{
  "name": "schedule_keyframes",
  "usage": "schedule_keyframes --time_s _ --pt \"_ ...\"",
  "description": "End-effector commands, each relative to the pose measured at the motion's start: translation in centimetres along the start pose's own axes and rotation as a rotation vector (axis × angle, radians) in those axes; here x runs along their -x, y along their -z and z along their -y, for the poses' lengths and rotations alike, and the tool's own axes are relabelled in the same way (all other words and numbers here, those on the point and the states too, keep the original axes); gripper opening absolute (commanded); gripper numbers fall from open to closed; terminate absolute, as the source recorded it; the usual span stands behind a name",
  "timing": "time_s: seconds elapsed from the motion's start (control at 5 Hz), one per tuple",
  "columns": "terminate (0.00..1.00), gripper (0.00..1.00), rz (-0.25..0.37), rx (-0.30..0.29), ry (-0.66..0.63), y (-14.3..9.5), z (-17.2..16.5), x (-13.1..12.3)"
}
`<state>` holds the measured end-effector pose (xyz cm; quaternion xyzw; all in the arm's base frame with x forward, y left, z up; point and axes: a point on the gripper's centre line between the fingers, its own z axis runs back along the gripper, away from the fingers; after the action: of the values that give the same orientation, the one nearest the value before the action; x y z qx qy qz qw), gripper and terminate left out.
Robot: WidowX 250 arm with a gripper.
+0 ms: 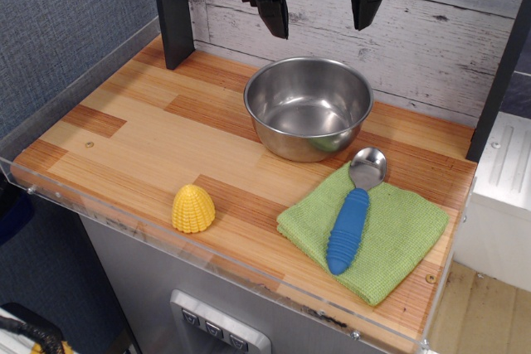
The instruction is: Move the metal pot to the front left corner of the table.
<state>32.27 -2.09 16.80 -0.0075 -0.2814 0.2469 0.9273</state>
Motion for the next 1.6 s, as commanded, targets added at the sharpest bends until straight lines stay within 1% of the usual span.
schedule_keyframes --time_s 0.0,0.2,0.4,0.6,0.8,1.0,1.2,1.4 --pt "0.00 1.00 0.000 0.000 0.000 0.0 0.0 0.0" --pt "0.00 1.00 -0.016 -0.068 -0.128 0.7 -2.0 0.0" --pt "0.00 1.00 -0.031 -0.100 -0.231 1.6 -3.1 0.1" --pt "0.00 1.00 -0.061 -0.142 -0.298 2.3 -4.2 0.1" --pt "0.00 1.00 -0.073 -0.171 -0.341 3.2 -5.3 0.2" --pt "0.00 1.00 -0.102 -0.214 -0.391 4.3 -6.3 0.8" --pt "0.00 1.00 -0.110 -0.230 -0.397 5.8 -7.0 1.1" --pt "0.00 1.00 -0.124 -0.227 -0.405 7.1 -7.0 0.9"
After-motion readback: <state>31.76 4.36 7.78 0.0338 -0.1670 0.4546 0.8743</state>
